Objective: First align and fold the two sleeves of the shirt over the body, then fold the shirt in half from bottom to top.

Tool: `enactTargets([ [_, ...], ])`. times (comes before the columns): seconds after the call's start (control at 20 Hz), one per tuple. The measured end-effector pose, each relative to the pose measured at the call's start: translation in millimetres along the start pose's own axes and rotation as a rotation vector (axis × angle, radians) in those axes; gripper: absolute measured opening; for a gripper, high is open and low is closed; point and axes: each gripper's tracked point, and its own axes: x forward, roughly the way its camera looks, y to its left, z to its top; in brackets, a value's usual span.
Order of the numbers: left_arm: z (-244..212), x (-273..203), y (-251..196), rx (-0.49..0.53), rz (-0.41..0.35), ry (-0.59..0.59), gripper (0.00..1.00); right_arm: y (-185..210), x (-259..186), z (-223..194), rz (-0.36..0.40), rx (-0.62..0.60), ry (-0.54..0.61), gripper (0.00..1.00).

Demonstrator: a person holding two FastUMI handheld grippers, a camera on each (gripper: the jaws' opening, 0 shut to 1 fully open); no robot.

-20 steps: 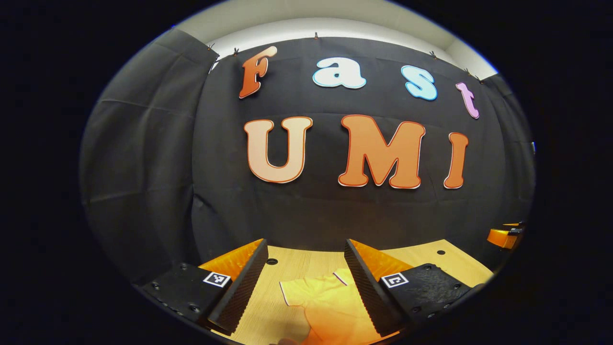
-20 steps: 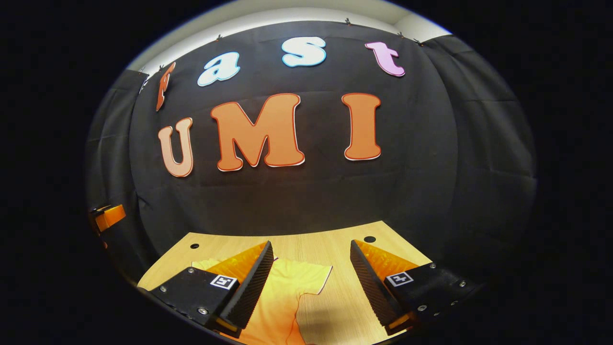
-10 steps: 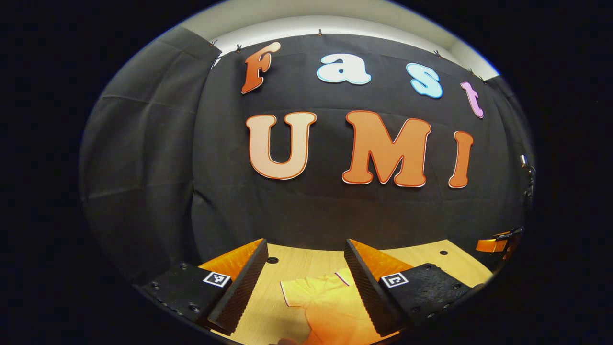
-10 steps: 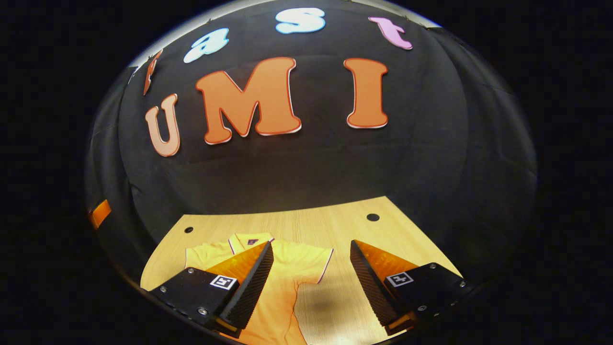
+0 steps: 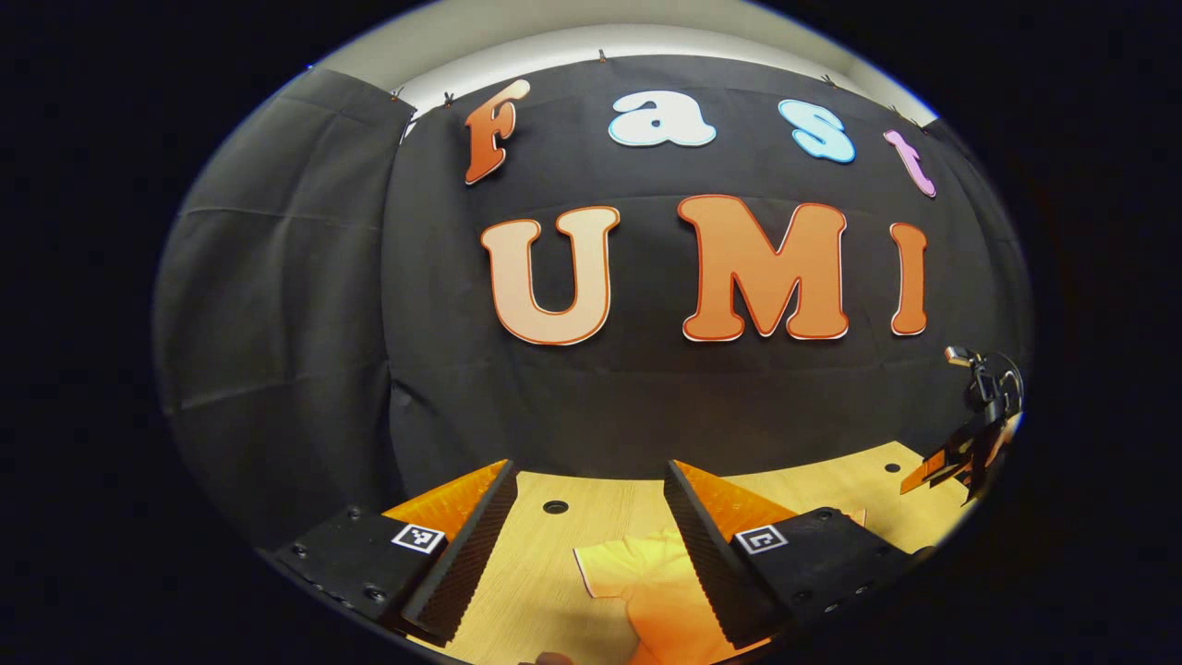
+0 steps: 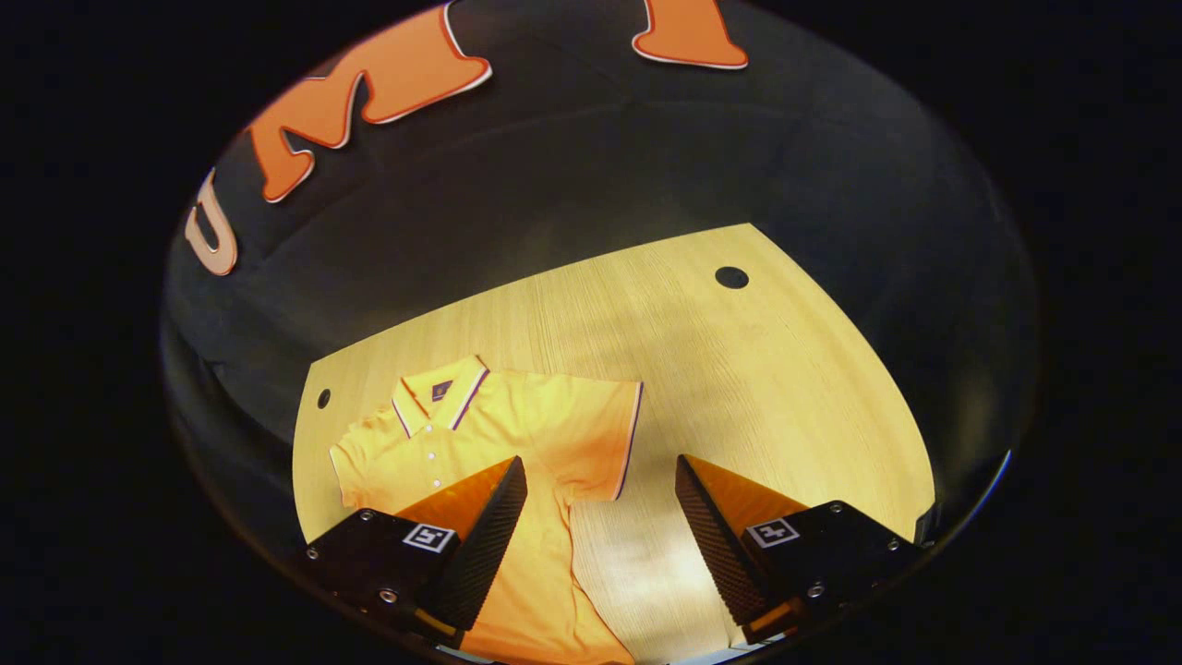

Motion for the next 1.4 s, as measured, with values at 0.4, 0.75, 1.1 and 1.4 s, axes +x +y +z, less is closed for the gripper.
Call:
enactTargets([
  [0.4,-14,14,10,0.012,0.04,0.032,0.98,-25,97,-23,-0.102,0.068,0.24,0.99],
  [0.75,-31,16,20,0.023,0.065,0.075,0.98,-20,132,-39,-0.119,0.066,0.315,0.95],
  [1.1,-41,14,28,0.017,0.079,0.092,0.98,-11,147,-53,-0.128,0.046,0.348,0.86],
  [1.4,-51,16,32,-0.013,0.08,0.113,0.98,-20,146,-53,-0.167,0.04,0.353,0.8],
])
